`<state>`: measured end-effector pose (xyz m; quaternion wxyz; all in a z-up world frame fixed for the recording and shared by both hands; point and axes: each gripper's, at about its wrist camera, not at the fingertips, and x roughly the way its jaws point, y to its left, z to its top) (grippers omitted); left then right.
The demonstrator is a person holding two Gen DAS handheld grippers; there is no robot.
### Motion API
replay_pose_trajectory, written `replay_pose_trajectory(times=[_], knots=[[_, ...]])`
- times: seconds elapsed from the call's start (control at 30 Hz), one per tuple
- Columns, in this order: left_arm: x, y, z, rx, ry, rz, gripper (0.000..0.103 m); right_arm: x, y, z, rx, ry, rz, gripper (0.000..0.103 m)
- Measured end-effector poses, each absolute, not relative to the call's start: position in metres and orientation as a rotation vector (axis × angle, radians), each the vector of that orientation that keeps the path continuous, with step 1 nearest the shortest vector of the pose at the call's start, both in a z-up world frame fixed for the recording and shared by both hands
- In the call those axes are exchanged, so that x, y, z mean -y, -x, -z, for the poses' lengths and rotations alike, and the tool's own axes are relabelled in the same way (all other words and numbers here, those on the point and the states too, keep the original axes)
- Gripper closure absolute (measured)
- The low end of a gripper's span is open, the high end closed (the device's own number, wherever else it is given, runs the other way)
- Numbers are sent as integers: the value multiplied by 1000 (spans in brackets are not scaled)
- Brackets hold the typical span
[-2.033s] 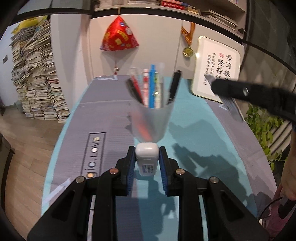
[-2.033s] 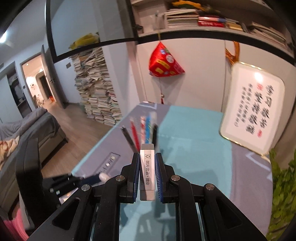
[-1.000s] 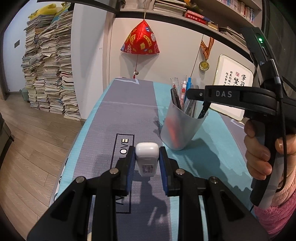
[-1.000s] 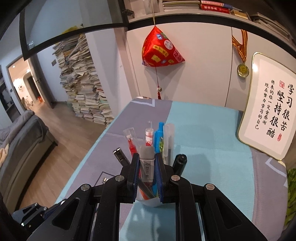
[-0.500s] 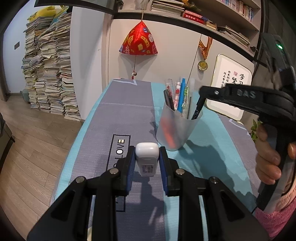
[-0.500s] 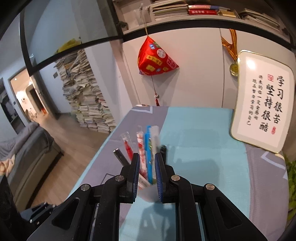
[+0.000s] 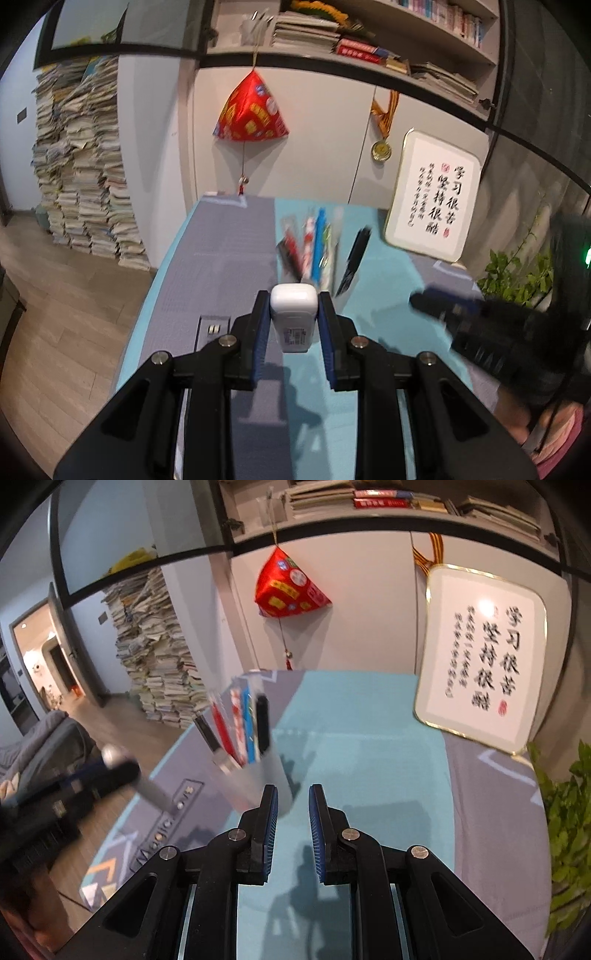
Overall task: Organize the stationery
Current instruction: 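Lower the purple-and-white cutter into the cup and open the left tool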
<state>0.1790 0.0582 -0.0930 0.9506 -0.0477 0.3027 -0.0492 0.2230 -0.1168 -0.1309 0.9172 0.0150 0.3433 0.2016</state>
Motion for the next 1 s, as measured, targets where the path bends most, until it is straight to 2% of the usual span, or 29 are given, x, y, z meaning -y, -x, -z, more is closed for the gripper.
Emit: replay_pose_trajectory(times=[0.33,1.0], knots=[[-34,-211,66,-595,71,123,79,154,-212,147,-742,-97,-387,86],[-19,-252,103,-749,42,113,79,162,-201,137,-695,-102,-403,86]])
